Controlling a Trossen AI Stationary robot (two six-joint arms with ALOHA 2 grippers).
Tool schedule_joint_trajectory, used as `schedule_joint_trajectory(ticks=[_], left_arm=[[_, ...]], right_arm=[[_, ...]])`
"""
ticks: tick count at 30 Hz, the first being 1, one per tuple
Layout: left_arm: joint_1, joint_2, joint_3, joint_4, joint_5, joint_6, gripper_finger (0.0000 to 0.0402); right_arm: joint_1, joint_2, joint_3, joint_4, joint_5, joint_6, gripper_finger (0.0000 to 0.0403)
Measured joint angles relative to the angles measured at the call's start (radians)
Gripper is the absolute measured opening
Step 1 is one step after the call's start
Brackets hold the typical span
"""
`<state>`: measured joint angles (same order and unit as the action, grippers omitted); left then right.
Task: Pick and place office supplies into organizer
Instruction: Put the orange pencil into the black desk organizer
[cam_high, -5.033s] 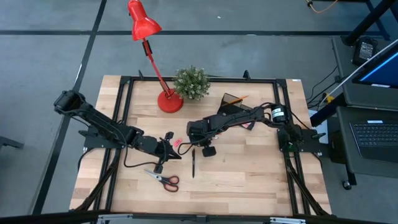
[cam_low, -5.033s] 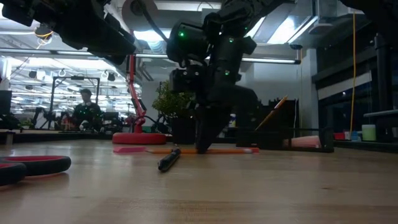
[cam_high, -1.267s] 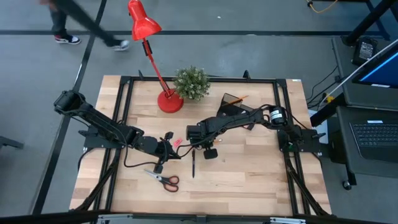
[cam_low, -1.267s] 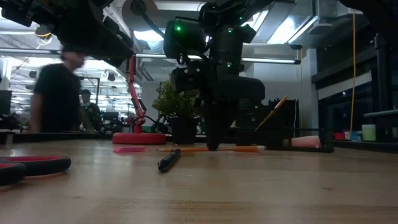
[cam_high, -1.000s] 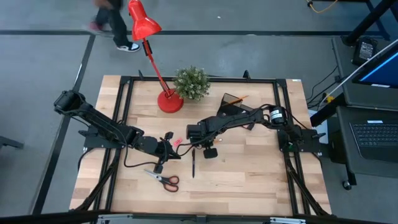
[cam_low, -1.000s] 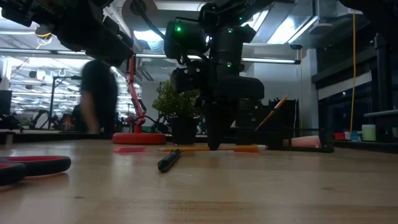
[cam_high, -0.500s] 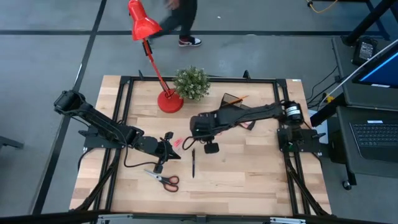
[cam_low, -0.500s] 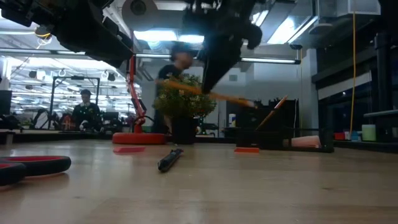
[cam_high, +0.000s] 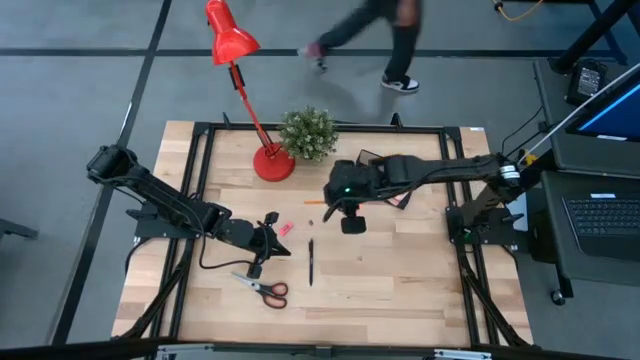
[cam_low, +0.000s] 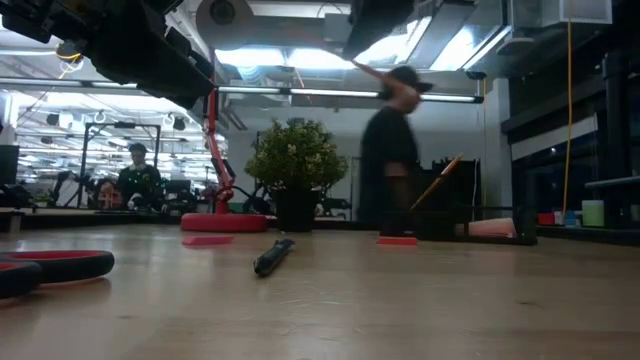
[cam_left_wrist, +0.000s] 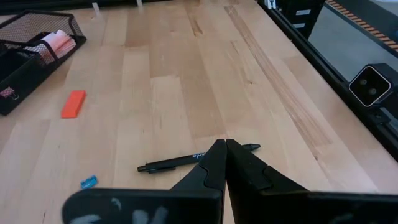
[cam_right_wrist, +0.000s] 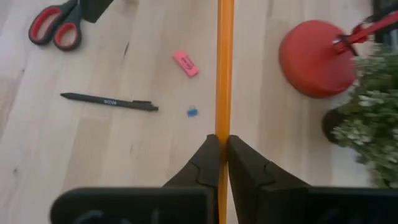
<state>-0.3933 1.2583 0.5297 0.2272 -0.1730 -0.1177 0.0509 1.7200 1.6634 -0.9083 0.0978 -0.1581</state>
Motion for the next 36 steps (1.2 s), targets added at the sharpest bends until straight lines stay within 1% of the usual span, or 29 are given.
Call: schedule_joint_trajectory(ticks=[3,6,16,23,27,30,33,36], left_arm=[[-0.008,0.000,0.000,0.000,0.000,0.000,0.0003],[-0.019,0.000,0.000,0.000,0.000,0.000,0.0003],[-0.032,0.000,0.000,0.007,-0.018,0.000,0.0003],[-0.032,0.000,0.000,0.016,-0.019,0.000,0.0003],[-0.032,0.000,0.000,0.029,-0.019,0.000,0.0003],[-0.032,0.000,0.000,0.033,-0.020,0.000,0.0003],[-0.032,0.000,0.000,0.033,-0.019,0.000,0.0003],[-0.032,0.000,0.000,0.035,-0.020,0.000,0.0003]], right_arm=[[-0.001,-0.048,-0.045,0.030,0.020,0.001,0.0023],[-0.012,-0.121,-0.172,0.121,0.034,0.021,0.0023],[-0.081,-0.457,-0.621,0.527,0.045,0.053,0.0023],[-0.130,-0.644,-0.884,0.848,0.045,0.045,0.0023],[-0.153,-0.711,-1.004,1.021,0.045,0.015,0.0023],[-0.169,-0.738,-1.085,1.155,0.044,-0.006,0.0023],[-0.193,-0.743,-1.152,1.278,0.060,-0.011,0.0023],[-0.214,-0.741,-1.211,1.383,0.097,-0.059,0.0023]])
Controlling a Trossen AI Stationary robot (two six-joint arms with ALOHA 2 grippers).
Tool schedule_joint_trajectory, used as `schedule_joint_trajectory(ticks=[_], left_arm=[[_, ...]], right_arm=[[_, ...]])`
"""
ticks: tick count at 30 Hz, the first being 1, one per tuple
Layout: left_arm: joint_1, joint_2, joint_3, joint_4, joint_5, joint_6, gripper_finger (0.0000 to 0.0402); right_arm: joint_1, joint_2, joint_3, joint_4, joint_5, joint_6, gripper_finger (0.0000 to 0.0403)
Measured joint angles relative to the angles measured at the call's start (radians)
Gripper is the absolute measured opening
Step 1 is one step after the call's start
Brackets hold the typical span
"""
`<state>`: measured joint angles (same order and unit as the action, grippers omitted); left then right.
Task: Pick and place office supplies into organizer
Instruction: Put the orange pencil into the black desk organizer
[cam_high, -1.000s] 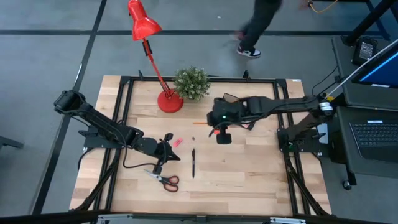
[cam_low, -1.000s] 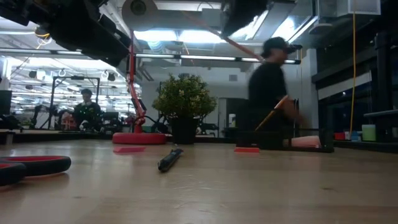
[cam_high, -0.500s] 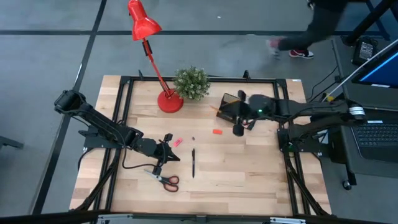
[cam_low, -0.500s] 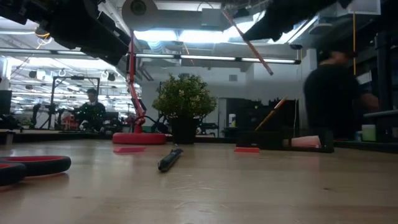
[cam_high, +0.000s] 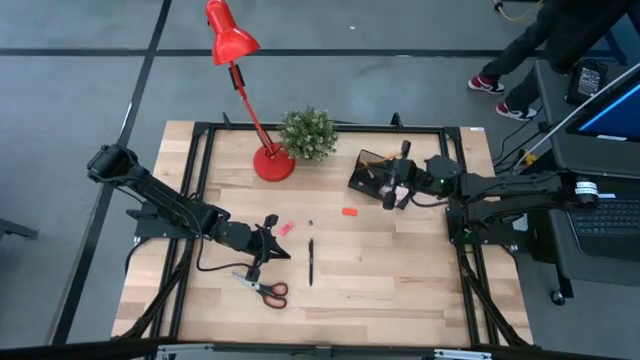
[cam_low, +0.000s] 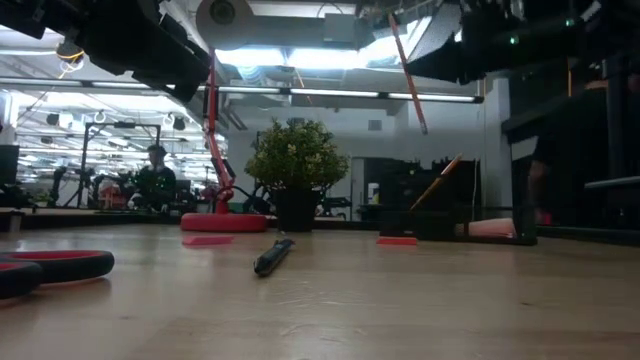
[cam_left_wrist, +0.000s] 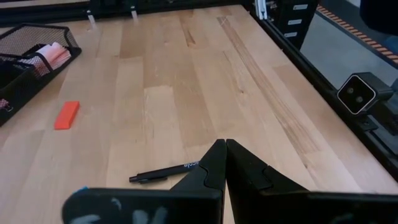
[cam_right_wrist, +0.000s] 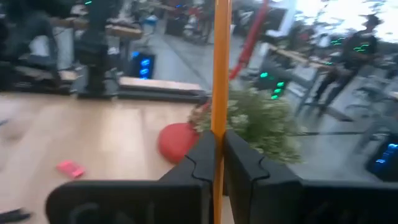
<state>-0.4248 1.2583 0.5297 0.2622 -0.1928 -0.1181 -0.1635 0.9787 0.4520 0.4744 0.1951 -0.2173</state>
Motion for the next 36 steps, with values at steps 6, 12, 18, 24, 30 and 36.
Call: schedule_joint_trajectory(ticks=[6,12,18,24,30,36], left_arm=[[0.000,0.000,0.000,0.003,0.000,0.000,0.0003],[0.000,0.000,0.000,0.003,-0.002,0.000,0.0003],[0.001,0.000,0.000,0.003,-0.035,0.000,0.0003],[0.002,0.000,0.000,0.004,-0.034,0.000,0.0003],[0.002,0.000,0.000,0.004,-0.034,0.011,0.0003],[0.002,0.000,0.000,0.005,-0.034,0.034,0.0003]], right_arm=[[-0.049,0.000,-0.108,0.225,0.042,-0.027,0.0023],[-0.102,0.000,-0.190,0.373,0.043,0.000,0.0023],[-0.136,0.000,-0.213,0.398,0.067,0.005,0.0023],[-0.151,0.002,-0.213,0.400,0.067,0.027,0.0023],[-0.167,0.064,-0.213,0.448,0.067,0.039,0.0023],[-0.198,0.204,-0.213,0.583,0.067,0.054,0.0023]])
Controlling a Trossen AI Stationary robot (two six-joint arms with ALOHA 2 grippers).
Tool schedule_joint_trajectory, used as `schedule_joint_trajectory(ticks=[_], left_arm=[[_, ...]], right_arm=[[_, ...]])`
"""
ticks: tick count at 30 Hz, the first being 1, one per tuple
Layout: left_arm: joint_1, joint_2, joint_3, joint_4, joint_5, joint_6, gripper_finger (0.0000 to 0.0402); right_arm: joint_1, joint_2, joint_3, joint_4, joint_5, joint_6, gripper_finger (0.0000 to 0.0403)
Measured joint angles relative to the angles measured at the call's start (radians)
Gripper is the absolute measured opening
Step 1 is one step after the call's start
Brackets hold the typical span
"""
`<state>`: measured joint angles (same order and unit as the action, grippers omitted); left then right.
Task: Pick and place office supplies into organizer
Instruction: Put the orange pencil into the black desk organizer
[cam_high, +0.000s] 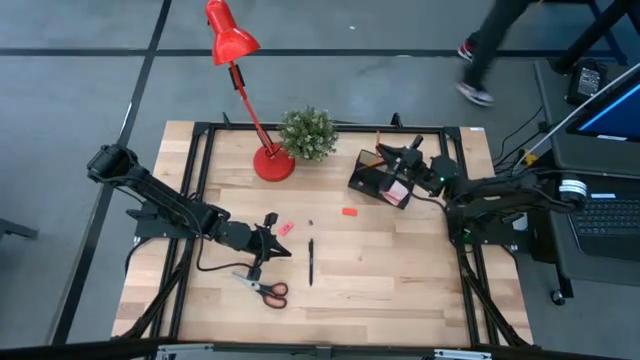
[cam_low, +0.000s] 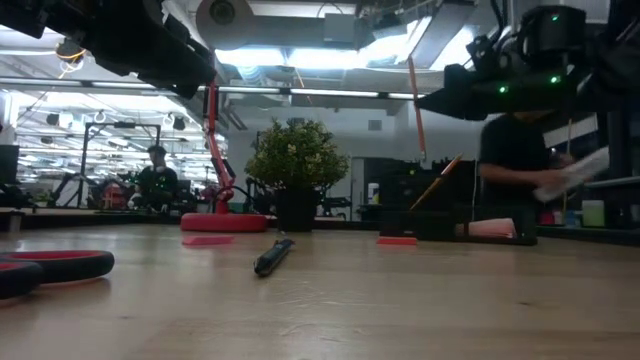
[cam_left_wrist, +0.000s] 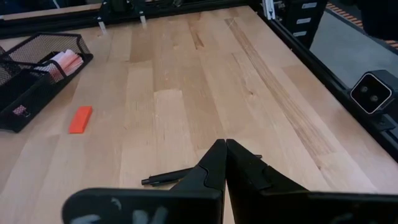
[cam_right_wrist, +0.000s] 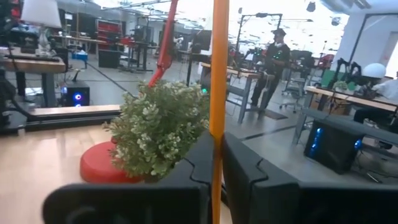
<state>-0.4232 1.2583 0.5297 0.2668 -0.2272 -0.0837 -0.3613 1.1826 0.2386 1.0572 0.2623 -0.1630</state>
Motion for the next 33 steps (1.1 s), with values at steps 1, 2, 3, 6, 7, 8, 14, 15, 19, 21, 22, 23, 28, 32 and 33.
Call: schedule_joint_trajectory(ticks=[1,2,3,6,7,8,14,15,19,21,22,23,28,32,33], left_arm=[[0.000,0.000,0.000,0.000,0.000,-0.002,0.0003],[0.000,0.000,0.000,0.001,0.000,-0.005,0.0003],[0.000,0.000,0.000,0.001,0.000,-0.006,0.0003],[0.000,0.000,0.000,0.002,0.000,-0.007,0.0003],[0.000,0.000,0.000,0.002,0.000,-0.007,0.0003],[0.000,0.000,0.000,0.002,0.000,-0.007,0.0003],[0.000,0.000,0.000,0.003,0.000,-0.007,0.0003],[0.000,0.000,0.000,0.003,0.000,-0.007,0.0003],[0.000,0.000,0.000,0.003,0.000,-0.007,0.0003],[0.000,0.000,0.000,0.003,0.000,-0.007,0.0003],[0.000,0.000,0.000,0.003,0.000,-0.007,0.0003],[0.000,0.000,0.000,0.003,0.000,-0.007,0.0003],[0.000,0.000,0.000,0.003,0.000,-0.007,0.0003],[0.000,0.000,0.000,0.003,0.000,-0.007,0.0003],[0.000,0.000,0.000,0.003,0.000,-0.007,0.0003]], right_arm=[[-0.004,0.023,0.000,0.026,0.000,0.001,0.0023],[-0.007,0.047,0.000,0.054,0.000,0.002,0.0023],[-0.009,0.067,0.000,0.075,0.000,0.001,0.0023],[-0.010,0.127,0.000,0.121,0.000,0.014,0.0023],[-0.010,0.147,0.000,0.137,-0.001,0.027,0.0023],[-0.010,0.166,0.000,0.157,0.000,0.030,0.0023],[-0.012,0.281,0.000,0.272,0.008,0.054,0.0023],[-0.013,0.298,0.000,0.285,0.008,0.054,0.0023],[-0.024,0.355,0.000,0.346,0.009,0.057,0.0023],[-0.029,0.383,0.000,0.362,0.010,0.064,0.0023],[-0.030,0.395,0.000,0.372,0.010,0.073,0.0023],[-0.030,0.407,0.000,0.388,0.010,0.077,0.0023],[-0.030,0.463,0.000,0.415,0.010,0.081,0.0023],[-0.030,0.496,0.003,0.436,0.007,0.080,0.0023],[-0.030,0.504,0.003,0.450,0.007,0.080,0.0023]])
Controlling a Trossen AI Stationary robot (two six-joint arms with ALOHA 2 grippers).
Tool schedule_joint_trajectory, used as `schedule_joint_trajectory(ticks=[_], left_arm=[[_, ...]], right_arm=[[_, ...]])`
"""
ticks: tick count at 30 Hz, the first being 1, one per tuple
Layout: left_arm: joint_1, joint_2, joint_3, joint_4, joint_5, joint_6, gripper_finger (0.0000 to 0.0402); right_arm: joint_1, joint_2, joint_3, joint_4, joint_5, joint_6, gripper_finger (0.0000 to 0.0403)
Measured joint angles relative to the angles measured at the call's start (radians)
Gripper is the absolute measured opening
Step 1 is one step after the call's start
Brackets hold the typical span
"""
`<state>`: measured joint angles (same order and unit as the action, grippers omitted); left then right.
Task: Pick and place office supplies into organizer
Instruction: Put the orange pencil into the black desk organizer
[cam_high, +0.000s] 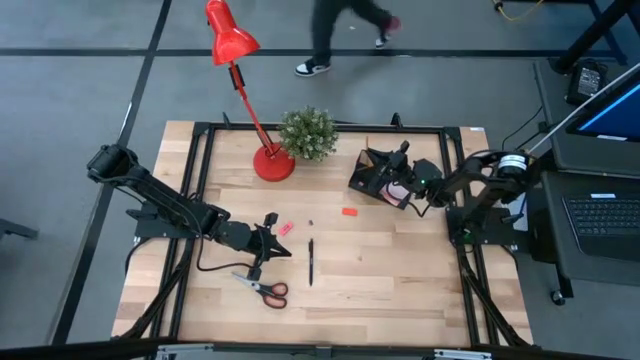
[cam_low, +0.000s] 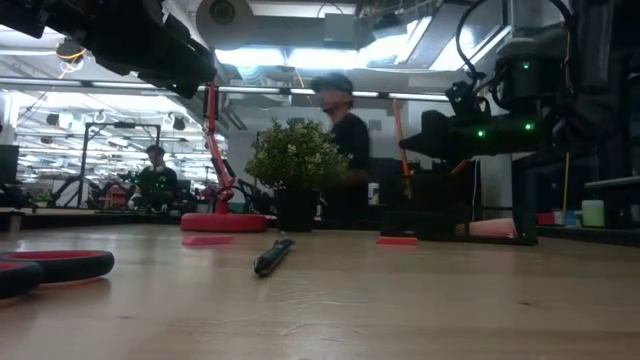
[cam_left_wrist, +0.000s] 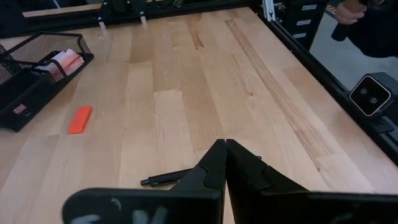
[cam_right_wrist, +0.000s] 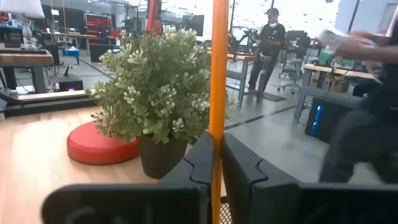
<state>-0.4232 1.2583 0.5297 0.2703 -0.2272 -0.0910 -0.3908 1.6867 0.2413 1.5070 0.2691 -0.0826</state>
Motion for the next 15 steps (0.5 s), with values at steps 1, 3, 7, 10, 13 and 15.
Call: schedule_joint_trajectory(ticks=[1,3,7,10,13,15], left_arm=[[0.000,0.000,0.000,0.000,0.000,0.000,0.0003],[0.000,0.000,0.000,0.000,0.000,0.000,0.0003],[0.000,0.000,0.000,0.000,0.000,0.000,0.0003],[0.000,0.000,0.000,0.000,0.000,0.000,0.0003],[0.000,0.000,0.000,0.000,0.000,0.000,0.0003],[0.000,0.000,0.000,0.000,0.000,0.000,0.0003]], right_arm=[[0.000,0.006,0.000,0.012,0.000,0.000,0.0023],[0.000,0.015,0.000,0.026,0.000,0.001,0.0023],[0.000,0.022,0.000,0.024,0.000,0.003,0.0023],[0.000,0.024,0.000,0.016,0.000,0.005,0.0023],[0.000,0.024,0.000,0.016,0.000,0.005,0.0023],[0.000,0.024,0.000,0.016,0.001,0.003,0.0023]])
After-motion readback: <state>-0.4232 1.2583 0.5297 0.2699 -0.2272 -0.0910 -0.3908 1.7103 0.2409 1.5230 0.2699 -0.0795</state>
